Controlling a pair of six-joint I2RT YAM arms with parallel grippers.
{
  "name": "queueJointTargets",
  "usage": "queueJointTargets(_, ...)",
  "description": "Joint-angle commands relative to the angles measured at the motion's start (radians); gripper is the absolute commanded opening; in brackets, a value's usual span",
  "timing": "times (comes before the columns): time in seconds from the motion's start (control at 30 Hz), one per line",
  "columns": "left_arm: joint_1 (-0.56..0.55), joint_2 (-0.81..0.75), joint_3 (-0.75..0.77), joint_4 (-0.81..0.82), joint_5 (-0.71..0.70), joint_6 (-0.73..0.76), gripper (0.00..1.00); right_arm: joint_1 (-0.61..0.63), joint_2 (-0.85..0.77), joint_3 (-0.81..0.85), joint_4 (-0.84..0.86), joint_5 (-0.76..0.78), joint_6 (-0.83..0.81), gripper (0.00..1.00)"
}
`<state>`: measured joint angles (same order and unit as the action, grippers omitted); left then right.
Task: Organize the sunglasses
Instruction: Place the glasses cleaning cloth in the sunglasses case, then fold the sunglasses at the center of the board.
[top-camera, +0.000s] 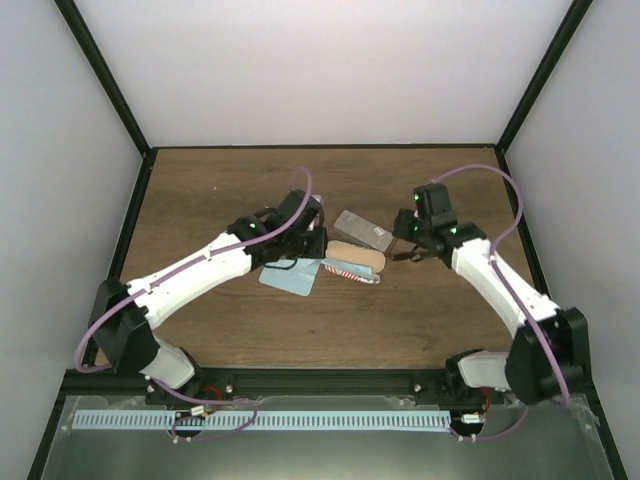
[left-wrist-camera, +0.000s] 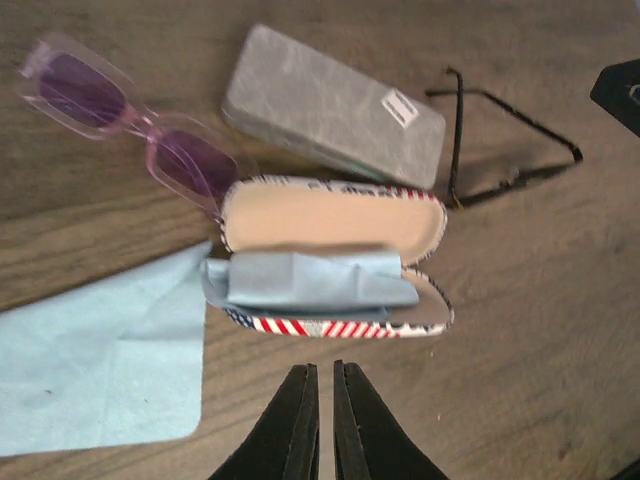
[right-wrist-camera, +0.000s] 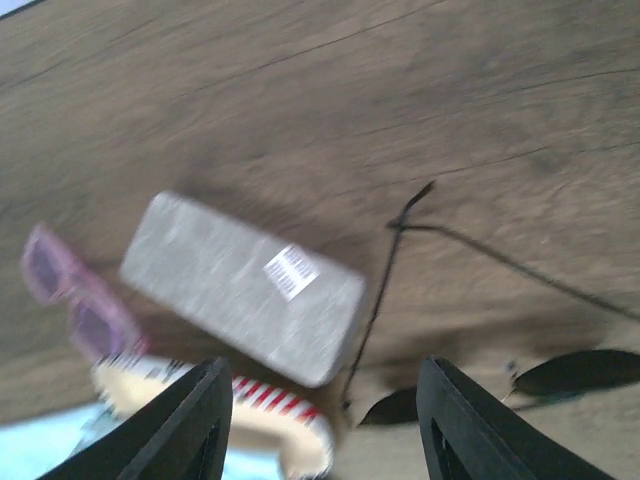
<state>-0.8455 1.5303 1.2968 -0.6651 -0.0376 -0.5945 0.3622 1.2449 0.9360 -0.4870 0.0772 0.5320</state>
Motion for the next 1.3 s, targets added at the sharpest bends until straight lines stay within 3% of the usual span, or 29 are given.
queueJointTargets(0.0,0.064,0.000,0.003,0.044,0.008,-0.033,0.08,-0.154,0.144,0.116,-0.013,-0.068,-0.070,0.54)
queueJointTargets(0.1,0.096,0.010,-0.008,0.083,0.048,-0.067,0.16,-0.261,0.256,0.187,-0.020,-0.079,-0.100,0.61)
queueJointTargets(0.13,0.098,0.011,-0.009,0.095,0.041,-0.073,0.26,-0.292,0.302,0.213,-0.035,-0.080,-0.111,0.63)
queueJointTargets(0.23,0.104,0.020,0.003,0.123,0.031,-0.075,0.75,-0.357,0.415,0.269,-0.065,-0.077,-0.141,0.68)
queueJointTargets(0.33,0.115,0.050,0.034,0.120,0.040,-0.060,0.93,-0.385,0.486,0.283,-0.068,-0.111,-0.143,0.69)
queueJointTargets(0.63,0.136,0.139,0.098,0.130,0.092,-0.021,0.91,-0.382,0.408,0.174,-0.023,-0.243,-0.142,0.69)
queueJointTargets(0.83,0.166,0.252,0.145,0.119,0.141,-0.040,0.61,-0.364,0.274,0.085,-0.036,-0.292,-0.127,0.68)
queueJointTargets(0.93,0.194,0.288,0.152,0.114,0.166,-0.043,0.54,-0.315,0.199,0.074,-0.053,-0.263,-0.132,0.69)
queueJointTargets(1.27,0.201,0.352,0.212,0.100,0.230,-0.034,0.56,-0.341,0.374,0.145,-0.113,-0.079,-0.190,0.79)
